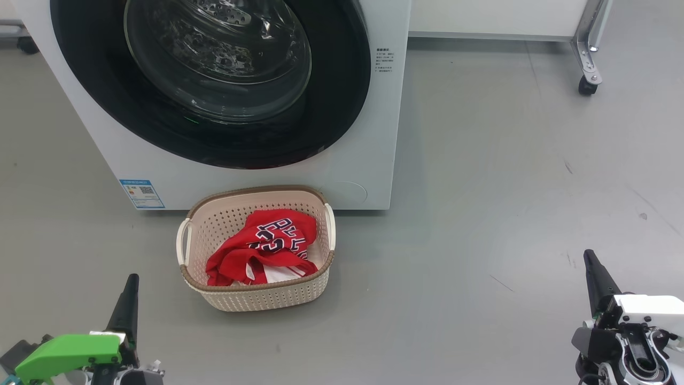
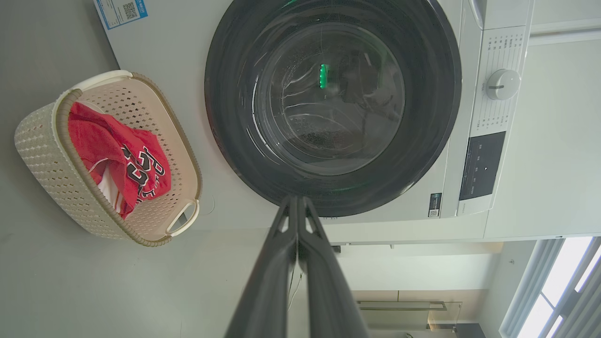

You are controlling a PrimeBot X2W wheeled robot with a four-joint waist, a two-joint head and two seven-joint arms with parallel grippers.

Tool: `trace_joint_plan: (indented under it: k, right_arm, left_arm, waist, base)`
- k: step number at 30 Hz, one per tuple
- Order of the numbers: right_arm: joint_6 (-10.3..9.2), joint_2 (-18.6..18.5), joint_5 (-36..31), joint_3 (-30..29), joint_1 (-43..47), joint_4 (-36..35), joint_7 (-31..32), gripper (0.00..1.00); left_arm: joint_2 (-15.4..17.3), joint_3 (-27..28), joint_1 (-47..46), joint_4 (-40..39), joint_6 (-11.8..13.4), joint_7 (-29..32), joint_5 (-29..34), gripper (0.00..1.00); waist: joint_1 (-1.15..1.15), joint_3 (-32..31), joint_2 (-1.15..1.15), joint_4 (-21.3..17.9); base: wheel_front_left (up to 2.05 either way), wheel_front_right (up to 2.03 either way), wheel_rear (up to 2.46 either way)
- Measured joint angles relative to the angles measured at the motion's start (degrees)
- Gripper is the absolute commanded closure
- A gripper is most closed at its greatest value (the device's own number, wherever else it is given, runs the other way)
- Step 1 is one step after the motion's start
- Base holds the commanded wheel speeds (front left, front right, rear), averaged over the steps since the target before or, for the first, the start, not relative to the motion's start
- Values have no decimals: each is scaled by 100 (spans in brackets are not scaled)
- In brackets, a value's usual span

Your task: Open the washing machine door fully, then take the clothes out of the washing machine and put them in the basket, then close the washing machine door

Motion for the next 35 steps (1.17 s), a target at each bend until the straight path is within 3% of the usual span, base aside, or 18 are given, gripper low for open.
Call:
trace_joint_plan:
  k: [35]
  right_arm:
    - [0, 0, 1, 10, 0, -5, 0, 100]
  left_arm:
    - [0, 2, -1, -4, 0, 0, 0, 100]
  waist:
    - [0, 0, 0, 0]
  base:
    - [0, 0, 0]
